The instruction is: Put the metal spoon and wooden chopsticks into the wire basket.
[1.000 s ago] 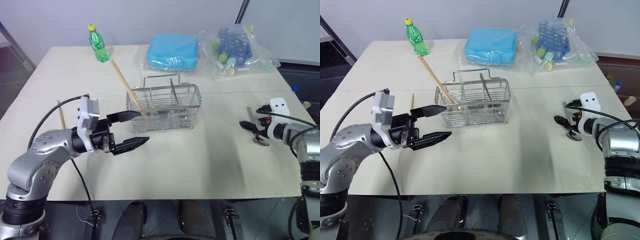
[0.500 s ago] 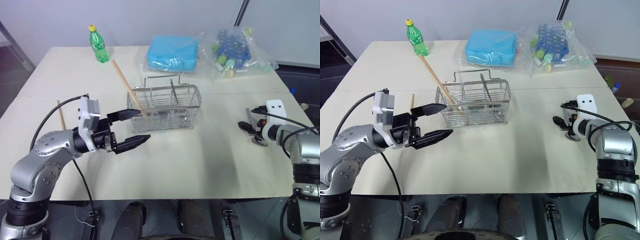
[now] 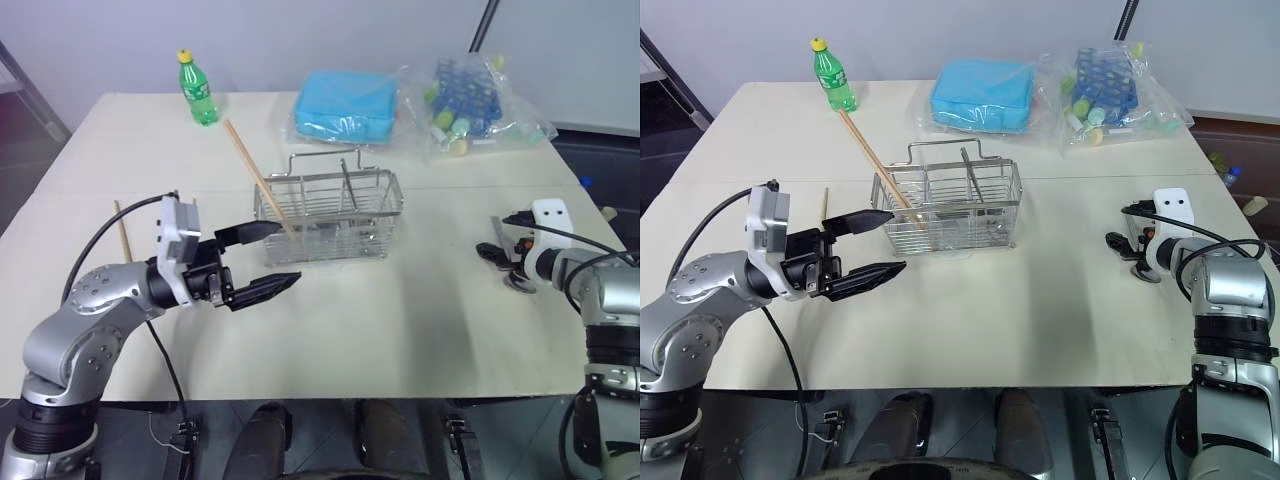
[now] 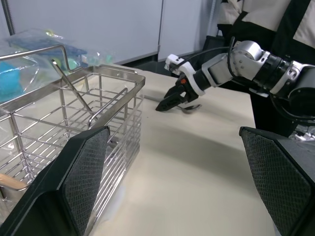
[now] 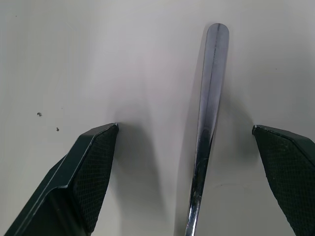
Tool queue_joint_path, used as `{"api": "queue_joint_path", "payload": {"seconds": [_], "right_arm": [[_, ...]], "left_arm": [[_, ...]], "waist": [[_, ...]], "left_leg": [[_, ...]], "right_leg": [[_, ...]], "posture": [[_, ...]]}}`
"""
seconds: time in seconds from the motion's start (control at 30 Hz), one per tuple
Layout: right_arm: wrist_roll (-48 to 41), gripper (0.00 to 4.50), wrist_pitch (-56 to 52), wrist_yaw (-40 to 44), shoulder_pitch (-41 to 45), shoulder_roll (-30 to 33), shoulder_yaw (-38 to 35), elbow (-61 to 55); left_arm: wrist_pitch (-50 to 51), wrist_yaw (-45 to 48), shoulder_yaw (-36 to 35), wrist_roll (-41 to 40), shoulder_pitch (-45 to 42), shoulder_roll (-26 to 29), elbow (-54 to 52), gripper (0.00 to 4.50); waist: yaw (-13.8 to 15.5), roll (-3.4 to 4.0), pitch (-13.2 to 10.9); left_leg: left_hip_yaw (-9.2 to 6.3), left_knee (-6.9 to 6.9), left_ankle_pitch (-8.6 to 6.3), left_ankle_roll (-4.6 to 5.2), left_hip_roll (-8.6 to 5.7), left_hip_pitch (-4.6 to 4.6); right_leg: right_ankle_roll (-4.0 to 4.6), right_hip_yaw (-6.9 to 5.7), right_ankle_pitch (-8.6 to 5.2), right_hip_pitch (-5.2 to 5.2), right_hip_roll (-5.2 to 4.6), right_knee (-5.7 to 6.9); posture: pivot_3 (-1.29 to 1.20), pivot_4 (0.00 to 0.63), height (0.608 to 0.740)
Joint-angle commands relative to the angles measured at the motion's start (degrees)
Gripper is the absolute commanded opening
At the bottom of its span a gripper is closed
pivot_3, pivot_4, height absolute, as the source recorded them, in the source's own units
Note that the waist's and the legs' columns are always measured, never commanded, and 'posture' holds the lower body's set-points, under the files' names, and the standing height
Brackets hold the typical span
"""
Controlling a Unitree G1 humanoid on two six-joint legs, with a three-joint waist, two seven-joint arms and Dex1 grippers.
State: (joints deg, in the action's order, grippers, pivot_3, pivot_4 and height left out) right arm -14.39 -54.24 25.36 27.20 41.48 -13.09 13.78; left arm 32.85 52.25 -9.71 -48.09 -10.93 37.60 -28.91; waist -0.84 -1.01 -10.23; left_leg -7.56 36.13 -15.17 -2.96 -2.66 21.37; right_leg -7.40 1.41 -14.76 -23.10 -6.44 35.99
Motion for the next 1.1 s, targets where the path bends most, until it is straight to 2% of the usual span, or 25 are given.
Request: {"api": "queue_joint_path", "payload": {"seconds": [0.03, 0.2, 0.23, 0.3, 0.5, 0.83, 1.0, 1.1], "right_arm": [[0.36, 4.50, -2.07, 0.15, -2.06, -0.69, 1.13, 1.20], [0.01, 4.50, -2.05, 0.27, -2.67, -0.92, 0.67, 0.46], [-0.11, 3.95, -1.86, 0.32, -2.69, -1.03, 0.51, 0.36], [-0.19, 3.16, -1.70, 0.23, -2.83, -1.12, 0.36, 0.11], [-0.25, 0.10, -1.79, 0.43, -3.29, -1.24, 0.31, -0.48], [0.35, 0.02, -0.89, -1.17, -2.36, -2.21, 0.12, 0.09], [0.88, 0.02, 7.90, -7.53, 3.03, -5.13, -4.50, 0.83], [-0.07, 0.02, 13.08, -11.39, 5.86, -7.95, -7.73, -1.59]], "left_arm": [[-0.87, -0.18, 0.11, -0.26, -0.62, -0.04, -1.44, 4.43], [-0.93, -0.26, 0.05, -0.19, -0.43, -0.08, -1.41, 4.43], [-0.95, -0.28, 0.04, -0.19, -0.31, -0.10, -1.47, 4.50], [-0.98, -0.32, 0.00, -0.19, -0.06, -0.12, -1.63, 4.50], [-0.98, -0.37, -0.13, -0.30, 0.55, -0.08, -1.98, 4.50], [-0.96, 1.08, -0.40, -0.49, 0.90, 0.64, -1.59, 4.50], [-1.68, 2.05, -0.31, 0.51, 0.54, 0.70, -0.18, 4.50], [-2.78, 2.52, -0.17, 1.53, 0.45, 0.40, 1.22, 4.50]], "waist": [[0.01, 0.00, 0.00], [0.03, 0.00, 0.00], [0.03, 0.00, 0.00], [0.04, -0.01, 0.00], [0.10, -0.06, 0.04], [0.09, -0.09, 0.05], [-0.35, -0.13, 0.05], [-0.33, 0.15, -0.12]], "left_leg": [[0.00, 0.00, 0.00, 0.00, 0.00, 0.00], [0.00, -0.01, 0.00, 0.00, 0.00, 0.01], [0.00, -0.01, 0.00, 0.00, 0.00, 0.01], [0.00, -0.02, 0.00, 0.00, 0.00, 0.01], [-0.01, -0.01, 0.00, 0.00, 0.00, 0.02], [-0.01, -0.02, 0.00, 0.00, 0.00, 0.02], [0.04, 0.00, 0.00, 0.00, 0.02, 0.00], [0.06, -0.01, 0.00, 0.00, 0.02, 0.03]], "right_leg": [[0.00, 0.00, 0.00, 0.00, 0.00, 0.00], [0.00, 0.00, 0.00, 0.00, 0.00, -0.01], [0.00, 0.00, 0.00, 0.00, 0.00, -0.01], [0.00, 0.00, 0.00, 0.00, 0.00, -0.02], [0.00, -0.01, 0.00, 0.01, 0.00, -0.05], [0.04, -0.01, -0.02, 0.01, 0.00, -0.07], [0.15, -0.01, -0.01, 0.00, 0.00, -0.07], [0.13, 0.01, 0.02, -0.09, 0.00, -0.04]], "posture": [[0.00, 0.150, 0.740], [0.00, 0.150, 0.740], [0.00, 0.150, 0.740], [0.00, 0.150, 0.740], [0.00, 0.150, 0.740], [0.00, 0.150, 0.740], [0.00, 0.150, 0.740], [0.00, 0.150, 0.740]]}}
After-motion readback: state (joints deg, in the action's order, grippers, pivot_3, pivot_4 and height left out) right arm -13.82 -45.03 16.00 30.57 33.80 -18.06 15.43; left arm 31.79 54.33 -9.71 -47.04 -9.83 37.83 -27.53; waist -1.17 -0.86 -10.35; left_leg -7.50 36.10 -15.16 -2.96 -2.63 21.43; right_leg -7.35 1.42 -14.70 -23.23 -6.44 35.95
